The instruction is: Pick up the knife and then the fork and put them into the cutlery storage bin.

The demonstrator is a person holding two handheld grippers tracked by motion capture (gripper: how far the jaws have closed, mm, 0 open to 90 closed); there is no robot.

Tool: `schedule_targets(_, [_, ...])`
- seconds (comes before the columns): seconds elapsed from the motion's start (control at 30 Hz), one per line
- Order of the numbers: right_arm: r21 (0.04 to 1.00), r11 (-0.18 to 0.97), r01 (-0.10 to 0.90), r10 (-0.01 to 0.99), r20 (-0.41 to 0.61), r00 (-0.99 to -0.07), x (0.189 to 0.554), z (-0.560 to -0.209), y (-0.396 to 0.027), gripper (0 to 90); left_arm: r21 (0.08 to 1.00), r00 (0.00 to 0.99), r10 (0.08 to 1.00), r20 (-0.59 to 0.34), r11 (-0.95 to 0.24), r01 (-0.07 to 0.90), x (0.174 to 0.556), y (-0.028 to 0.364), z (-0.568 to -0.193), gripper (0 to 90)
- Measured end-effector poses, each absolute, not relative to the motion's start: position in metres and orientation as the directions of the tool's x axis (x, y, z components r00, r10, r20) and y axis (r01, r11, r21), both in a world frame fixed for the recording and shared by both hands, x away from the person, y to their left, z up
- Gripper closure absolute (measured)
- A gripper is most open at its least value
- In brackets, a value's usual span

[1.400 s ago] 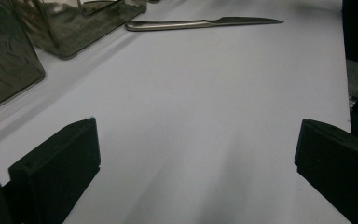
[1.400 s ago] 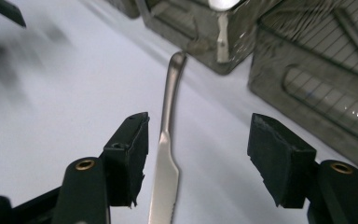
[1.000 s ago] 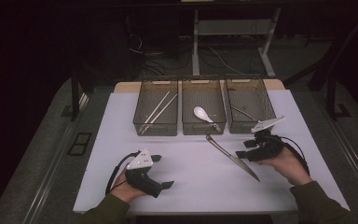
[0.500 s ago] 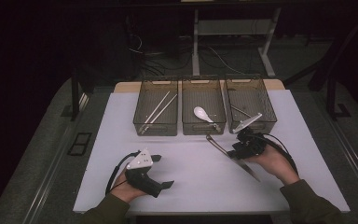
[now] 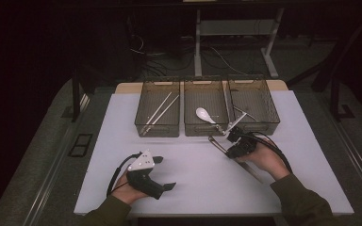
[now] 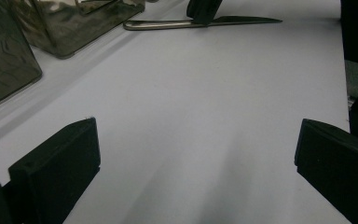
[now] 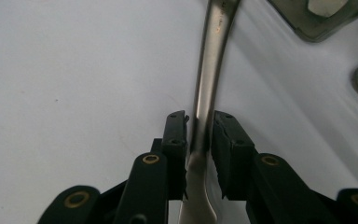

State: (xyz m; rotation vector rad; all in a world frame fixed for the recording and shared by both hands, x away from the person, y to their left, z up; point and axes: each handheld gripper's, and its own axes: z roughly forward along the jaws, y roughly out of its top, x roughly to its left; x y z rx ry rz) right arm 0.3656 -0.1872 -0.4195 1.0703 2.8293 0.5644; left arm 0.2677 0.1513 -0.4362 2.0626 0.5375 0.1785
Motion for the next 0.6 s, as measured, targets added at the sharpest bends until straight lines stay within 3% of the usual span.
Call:
schedule_targets(0.27, [0.289, 0.743, 0.603, 0.628, 0.008, -0.778, 0.37, -0.422, -0.179, 76.5, 0.845, 0.893, 0.442, -0.089, -0.44, 0.303, 0.268, 0.151, -0.436, 0.0])
schedule_targets(0.6, [0.18, 0.776, 0.605, 0.614, 0.003, -0.789, 0.38, -0.42, -0.167, 77.7, 0.844, 0.893, 0.441, -0.09, -0.442, 0.303, 0.267, 0.151, -0.437, 0.0])
